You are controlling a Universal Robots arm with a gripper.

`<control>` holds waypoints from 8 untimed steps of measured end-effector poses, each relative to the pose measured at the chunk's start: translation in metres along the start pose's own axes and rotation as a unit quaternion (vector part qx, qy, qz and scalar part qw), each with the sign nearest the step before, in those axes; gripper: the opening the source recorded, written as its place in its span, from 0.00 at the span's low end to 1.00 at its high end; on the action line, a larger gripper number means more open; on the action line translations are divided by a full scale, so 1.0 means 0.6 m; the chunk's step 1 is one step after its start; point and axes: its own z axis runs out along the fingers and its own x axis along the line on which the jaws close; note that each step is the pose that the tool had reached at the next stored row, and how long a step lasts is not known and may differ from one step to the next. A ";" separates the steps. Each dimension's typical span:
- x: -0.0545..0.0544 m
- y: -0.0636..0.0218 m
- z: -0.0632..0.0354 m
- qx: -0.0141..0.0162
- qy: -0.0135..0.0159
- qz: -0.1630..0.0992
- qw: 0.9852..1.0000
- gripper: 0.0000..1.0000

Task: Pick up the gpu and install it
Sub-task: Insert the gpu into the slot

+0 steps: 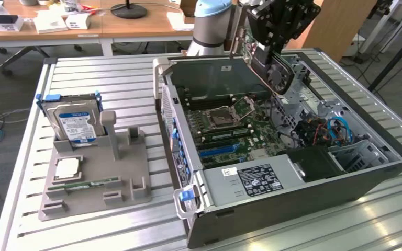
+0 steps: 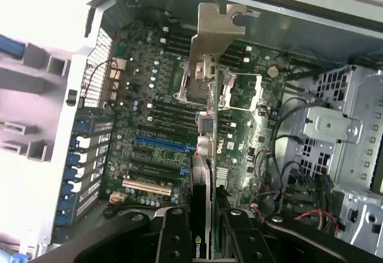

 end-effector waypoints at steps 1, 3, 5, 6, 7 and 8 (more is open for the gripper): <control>0.000 0.000 0.000 0.000 0.000 -0.009 1.000 0.26; 0.000 0.000 0.001 0.000 0.001 -0.027 1.000 0.26; 0.000 0.000 0.001 -0.001 0.002 -0.046 0.999 0.26; 0.000 0.000 0.001 -0.001 0.003 -0.055 0.999 0.26; 0.000 0.000 0.001 -0.001 0.003 -0.064 0.998 0.26; 0.000 0.000 0.001 -0.001 0.003 -0.073 0.997 0.26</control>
